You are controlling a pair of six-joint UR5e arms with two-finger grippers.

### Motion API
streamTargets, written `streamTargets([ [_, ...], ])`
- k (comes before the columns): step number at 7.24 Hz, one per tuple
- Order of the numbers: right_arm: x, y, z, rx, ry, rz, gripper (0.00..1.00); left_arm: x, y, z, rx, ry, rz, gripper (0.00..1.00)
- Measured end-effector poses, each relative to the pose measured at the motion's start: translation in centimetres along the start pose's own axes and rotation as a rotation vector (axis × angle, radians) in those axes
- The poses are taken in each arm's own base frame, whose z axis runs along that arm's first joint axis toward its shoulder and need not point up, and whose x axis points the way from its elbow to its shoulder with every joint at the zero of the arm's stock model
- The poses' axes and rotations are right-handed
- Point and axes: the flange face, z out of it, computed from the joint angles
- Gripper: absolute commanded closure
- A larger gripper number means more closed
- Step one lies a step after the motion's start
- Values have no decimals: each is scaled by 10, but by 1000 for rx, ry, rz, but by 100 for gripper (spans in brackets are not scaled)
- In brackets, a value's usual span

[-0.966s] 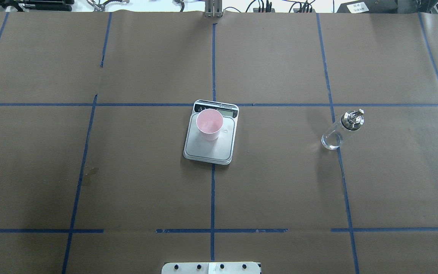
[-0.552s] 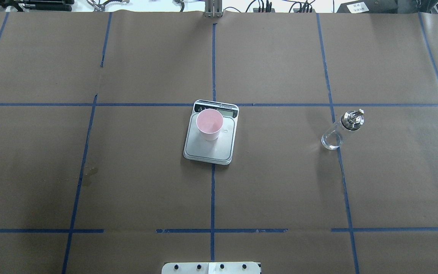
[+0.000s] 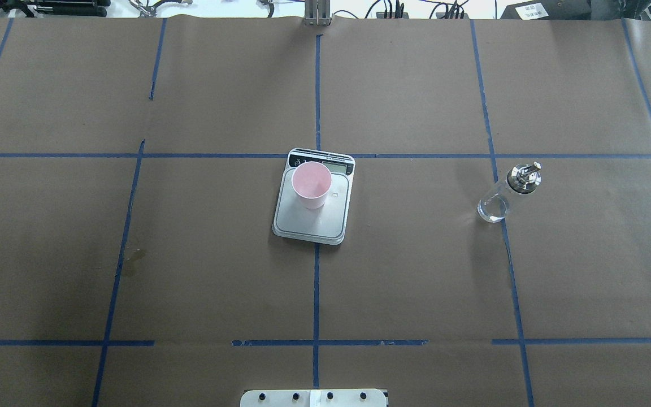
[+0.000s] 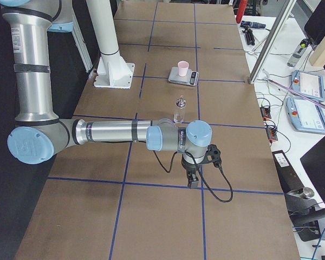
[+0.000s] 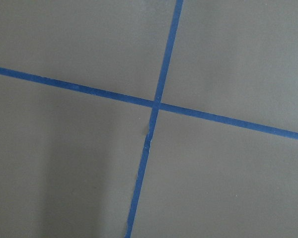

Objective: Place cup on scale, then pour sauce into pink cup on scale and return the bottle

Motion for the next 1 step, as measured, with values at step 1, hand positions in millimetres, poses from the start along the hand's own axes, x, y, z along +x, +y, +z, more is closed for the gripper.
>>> streamTargets([
  [1, 0, 0, 0, 0, 0, 0, 0, 0, 0, 0, 0, 1, 0, 0],
])
